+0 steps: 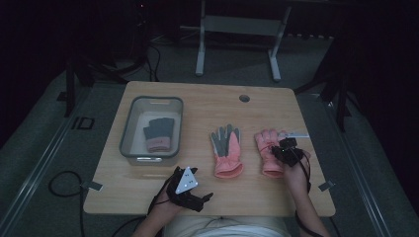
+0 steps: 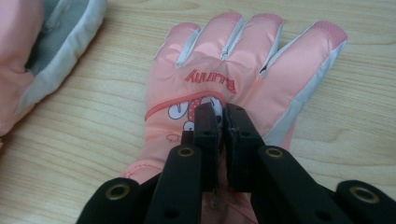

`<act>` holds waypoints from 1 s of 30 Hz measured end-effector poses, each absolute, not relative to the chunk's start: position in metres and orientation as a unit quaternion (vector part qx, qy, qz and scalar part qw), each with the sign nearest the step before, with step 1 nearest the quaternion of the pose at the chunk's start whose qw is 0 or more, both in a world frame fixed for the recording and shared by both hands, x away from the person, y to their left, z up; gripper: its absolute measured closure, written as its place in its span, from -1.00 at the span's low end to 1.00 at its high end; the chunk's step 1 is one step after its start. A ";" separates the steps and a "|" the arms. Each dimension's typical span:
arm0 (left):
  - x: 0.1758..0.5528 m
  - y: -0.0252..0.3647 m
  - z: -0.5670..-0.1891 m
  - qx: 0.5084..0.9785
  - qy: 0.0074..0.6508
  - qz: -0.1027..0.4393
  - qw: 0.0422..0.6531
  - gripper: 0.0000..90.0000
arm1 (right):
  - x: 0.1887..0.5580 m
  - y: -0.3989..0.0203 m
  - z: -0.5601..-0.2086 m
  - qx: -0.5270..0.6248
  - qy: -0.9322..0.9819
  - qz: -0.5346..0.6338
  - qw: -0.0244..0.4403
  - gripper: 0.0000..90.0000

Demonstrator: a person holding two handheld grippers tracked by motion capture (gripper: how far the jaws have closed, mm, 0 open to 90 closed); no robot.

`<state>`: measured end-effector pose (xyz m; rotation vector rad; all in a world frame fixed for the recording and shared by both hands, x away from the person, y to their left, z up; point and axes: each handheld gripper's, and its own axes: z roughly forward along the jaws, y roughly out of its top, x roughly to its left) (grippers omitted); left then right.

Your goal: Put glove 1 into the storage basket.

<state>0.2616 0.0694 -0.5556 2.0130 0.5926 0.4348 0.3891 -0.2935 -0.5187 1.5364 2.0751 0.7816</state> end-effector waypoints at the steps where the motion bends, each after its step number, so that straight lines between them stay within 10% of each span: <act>1: 0.262 0.069 -0.556 0.825 0.242 0.177 0.479 -0.94 | 0.390 -0.293 -0.520 0.553 0.753 0.280 0.222 0.85; 23: 0.262 0.069 -0.556 0.826 0.243 0.177 0.477 -0.94 | 0.398 -0.298 -0.514 0.434 0.837 0.252 0.215 0.38; 30: 0.261 0.070 -0.555 0.826 0.243 0.179 0.477 -0.94 | 0.402 -0.301 -0.524 0.451 0.830 0.260 0.201 0.77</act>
